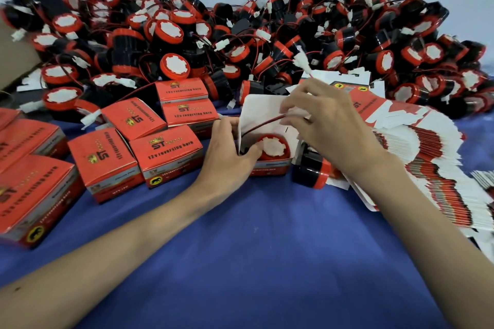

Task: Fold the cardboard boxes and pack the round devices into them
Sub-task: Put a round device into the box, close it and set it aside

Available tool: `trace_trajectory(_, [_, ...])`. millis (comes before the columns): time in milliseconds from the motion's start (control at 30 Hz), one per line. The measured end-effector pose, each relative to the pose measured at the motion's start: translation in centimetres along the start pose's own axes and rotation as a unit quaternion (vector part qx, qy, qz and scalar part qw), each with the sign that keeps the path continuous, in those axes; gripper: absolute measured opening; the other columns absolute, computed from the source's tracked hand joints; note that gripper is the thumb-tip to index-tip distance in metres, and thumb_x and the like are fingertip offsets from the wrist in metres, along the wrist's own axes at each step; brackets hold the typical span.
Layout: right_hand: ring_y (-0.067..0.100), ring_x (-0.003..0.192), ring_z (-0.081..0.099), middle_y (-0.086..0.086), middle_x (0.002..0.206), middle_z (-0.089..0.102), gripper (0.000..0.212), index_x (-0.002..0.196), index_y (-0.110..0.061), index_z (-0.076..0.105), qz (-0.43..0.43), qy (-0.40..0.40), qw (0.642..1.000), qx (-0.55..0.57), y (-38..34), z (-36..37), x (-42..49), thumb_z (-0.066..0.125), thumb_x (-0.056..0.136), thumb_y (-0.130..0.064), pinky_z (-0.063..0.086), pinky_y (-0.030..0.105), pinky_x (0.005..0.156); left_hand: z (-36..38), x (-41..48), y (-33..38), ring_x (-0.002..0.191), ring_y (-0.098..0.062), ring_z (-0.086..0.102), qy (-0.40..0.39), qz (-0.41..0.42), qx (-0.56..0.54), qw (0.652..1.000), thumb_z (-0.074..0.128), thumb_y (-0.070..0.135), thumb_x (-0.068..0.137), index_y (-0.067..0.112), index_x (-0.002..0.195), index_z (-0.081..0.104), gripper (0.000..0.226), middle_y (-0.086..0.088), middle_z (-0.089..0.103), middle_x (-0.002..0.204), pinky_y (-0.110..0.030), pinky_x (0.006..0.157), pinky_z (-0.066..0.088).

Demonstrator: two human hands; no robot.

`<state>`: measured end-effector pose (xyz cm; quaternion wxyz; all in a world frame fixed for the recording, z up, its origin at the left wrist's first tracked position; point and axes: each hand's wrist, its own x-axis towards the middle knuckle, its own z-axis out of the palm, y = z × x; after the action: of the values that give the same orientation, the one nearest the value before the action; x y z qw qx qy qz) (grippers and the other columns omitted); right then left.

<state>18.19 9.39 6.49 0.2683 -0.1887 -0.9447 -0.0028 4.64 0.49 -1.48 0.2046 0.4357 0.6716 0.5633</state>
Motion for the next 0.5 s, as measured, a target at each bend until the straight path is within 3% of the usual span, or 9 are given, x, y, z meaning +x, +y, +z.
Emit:
trace_trajectory(100, [0.032,0.068,0.061,0.016,0.089,0.061,0.007,0.085,0.001,0.071,-0.021,0.004,0.998,-0.056,-0.9,1.0,0.0,0.065,0.087,0.0,0.052,0.044,0.062,-0.1,-0.1,0.2,0.107,-0.011,0.054,-0.009,0.006,-0.015,1.0,0.069,0.015,0.086,0.028,0.104,0.041,0.035,-0.005,0.05,0.118,-0.039,0.094,0.049])
trace_trajectory(167, [0.031,0.081,0.062,0.012,0.097,0.06,0.016,0.093,-0.002,0.072,-0.016,-0.062,0.993,-0.102,-0.9,1.6,-0.1,0.057,0.094,-0.005,0.051,0.043,0.072,-0.2,-0.1,0.4,0.11,-0.013,0.053,-0.027,0.009,-0.029,0.999,0.065,0.01,0.088,0.029,0.103,0.039,0.036,-0.008,0.048,0.12,-0.041,0.096,0.049])
trace_trajectory(267, [0.026,0.097,0.056,0.01,0.108,0.056,0.027,0.108,-0.007,0.071,0.007,-0.144,0.986,-0.085,-0.5,1.4,-0.3,0.047,0.098,-0.017,0.043,0.034,0.085,-0.1,-0.1,0.2,0.116,-0.018,0.051,-0.045,0.017,-0.032,0.998,0.057,0.004,0.09,0.023,0.111,0.038,0.034,-0.01,0.046,0.123,-0.044,0.098,0.047])
trace_trajectory(367, [0.028,0.092,0.055,0.011,0.118,0.045,0.035,0.12,-0.008,0.065,0.015,-0.2,0.978,-0.061,-0.4,0.6,-0.2,0.044,0.093,-0.002,0.048,0.039,0.082,-0.1,-0.1,0.2,0.114,-0.017,0.051,-0.032,0.023,-0.027,0.999,0.057,0.004,0.088,0.021,0.115,0.036,0.039,-0.008,0.046,0.124,-0.043,0.096,0.049])
trace_trajectory(433, [0.028,0.09,0.059,0.009,0.116,0.05,0.043,0.126,-0.01,0.062,0.016,-0.181,0.981,-0.064,-0.1,0.5,-0.3,0.045,0.09,0.008,0.05,0.041,0.079,-0.1,-0.3,0.3,0.109,-0.011,0.054,-0.01,0.026,-0.038,0.999,0.062,0.005,0.084,0.024,0.116,0.038,0.044,-0.003,0.05,0.121,-0.038,0.092,0.052])
trace_trajectory(500, [0.031,0.091,0.064,0.01,0.107,0.063,0.035,0.12,-0.007,0.065,0.019,-0.131,0.989,-0.069,0.0,0.7,-0.3,0.051,0.092,0.006,0.051,0.045,0.077,-0.1,-0.5,0.4,0.106,-0.007,0.055,0.034,0.045,-0.041,0.998,0.068,0.004,0.08,0.026,0.115,0.04,0.051,0.002,0.053,0.118,-0.03,0.088,0.052])
